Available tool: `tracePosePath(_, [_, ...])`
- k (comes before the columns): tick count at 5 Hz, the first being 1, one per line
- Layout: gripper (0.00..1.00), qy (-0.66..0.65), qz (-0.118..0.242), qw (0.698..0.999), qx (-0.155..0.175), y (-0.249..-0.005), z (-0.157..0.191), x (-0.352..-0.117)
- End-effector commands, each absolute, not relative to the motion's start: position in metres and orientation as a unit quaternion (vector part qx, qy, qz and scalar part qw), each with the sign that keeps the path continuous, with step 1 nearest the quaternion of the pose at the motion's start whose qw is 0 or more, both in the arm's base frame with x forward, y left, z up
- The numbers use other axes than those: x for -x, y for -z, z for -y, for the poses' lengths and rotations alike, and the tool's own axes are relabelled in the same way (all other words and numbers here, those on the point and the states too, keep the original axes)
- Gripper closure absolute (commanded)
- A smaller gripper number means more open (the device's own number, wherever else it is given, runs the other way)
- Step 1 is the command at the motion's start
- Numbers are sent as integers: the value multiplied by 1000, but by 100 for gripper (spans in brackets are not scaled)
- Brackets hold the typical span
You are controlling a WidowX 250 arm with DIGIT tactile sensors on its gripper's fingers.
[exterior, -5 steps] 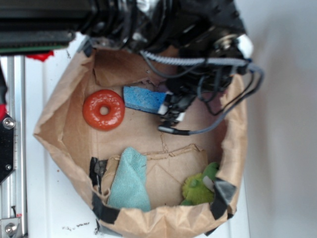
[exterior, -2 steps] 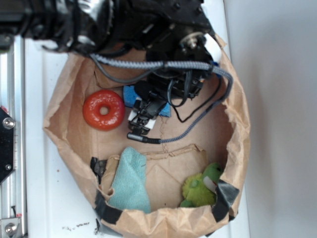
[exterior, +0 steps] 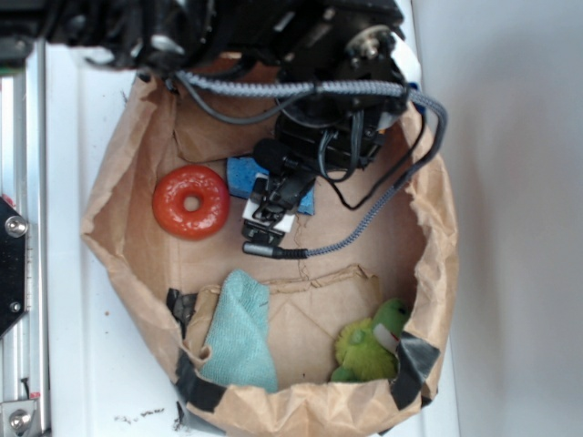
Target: Grab the blue sponge.
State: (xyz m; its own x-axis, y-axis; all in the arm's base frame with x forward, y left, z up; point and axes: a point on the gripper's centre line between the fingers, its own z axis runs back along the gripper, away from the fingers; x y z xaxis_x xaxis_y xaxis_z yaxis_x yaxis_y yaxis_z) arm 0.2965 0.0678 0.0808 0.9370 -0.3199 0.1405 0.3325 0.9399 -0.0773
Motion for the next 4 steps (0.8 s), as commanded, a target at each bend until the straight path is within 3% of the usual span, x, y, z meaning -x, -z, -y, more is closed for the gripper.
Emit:
tracePosePath(1, [0, 179, 48, 982, 30, -63, -58, -315])
tracePosePath(3, [0, 198, 46, 979, 9, -55, -57, -315])
tracePosePath(4, [100, 171, 51, 984, 20, -61, -53, -312])
